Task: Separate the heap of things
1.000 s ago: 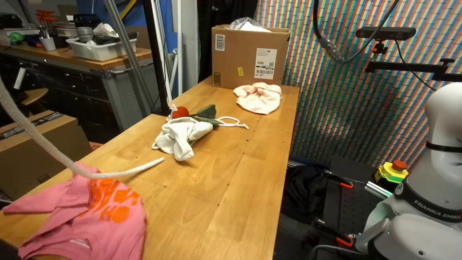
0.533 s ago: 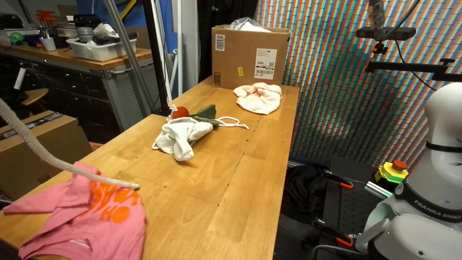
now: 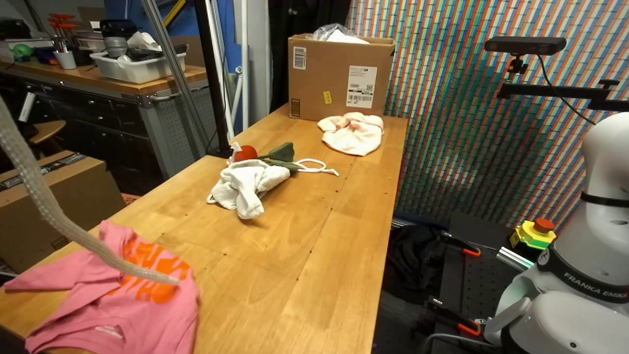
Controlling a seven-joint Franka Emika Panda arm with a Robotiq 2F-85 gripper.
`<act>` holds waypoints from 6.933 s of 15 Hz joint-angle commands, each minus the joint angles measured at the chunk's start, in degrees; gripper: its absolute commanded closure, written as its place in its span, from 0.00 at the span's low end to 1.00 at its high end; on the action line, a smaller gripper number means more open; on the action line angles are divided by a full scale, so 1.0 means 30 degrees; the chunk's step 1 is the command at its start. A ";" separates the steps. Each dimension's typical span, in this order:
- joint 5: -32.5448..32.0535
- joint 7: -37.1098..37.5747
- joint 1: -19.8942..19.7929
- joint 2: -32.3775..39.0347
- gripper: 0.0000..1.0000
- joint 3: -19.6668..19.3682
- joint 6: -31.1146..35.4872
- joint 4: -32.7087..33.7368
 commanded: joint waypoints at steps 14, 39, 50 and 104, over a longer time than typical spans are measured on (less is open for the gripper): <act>0.2863 -0.4904 -0.2000 -0.0895 0.93 -0.2482 -1.1048 0.1155; 0.3657 -1.3003 -0.3586 -0.1066 0.93 -0.0848 -1.7327 -0.6048; 0.5706 -1.3243 -0.3090 0.0781 0.93 0.0582 -1.2516 -1.0226; -0.4456 0.1437 -0.3663 0.5584 0.00 -0.2093 0.7706 -1.1574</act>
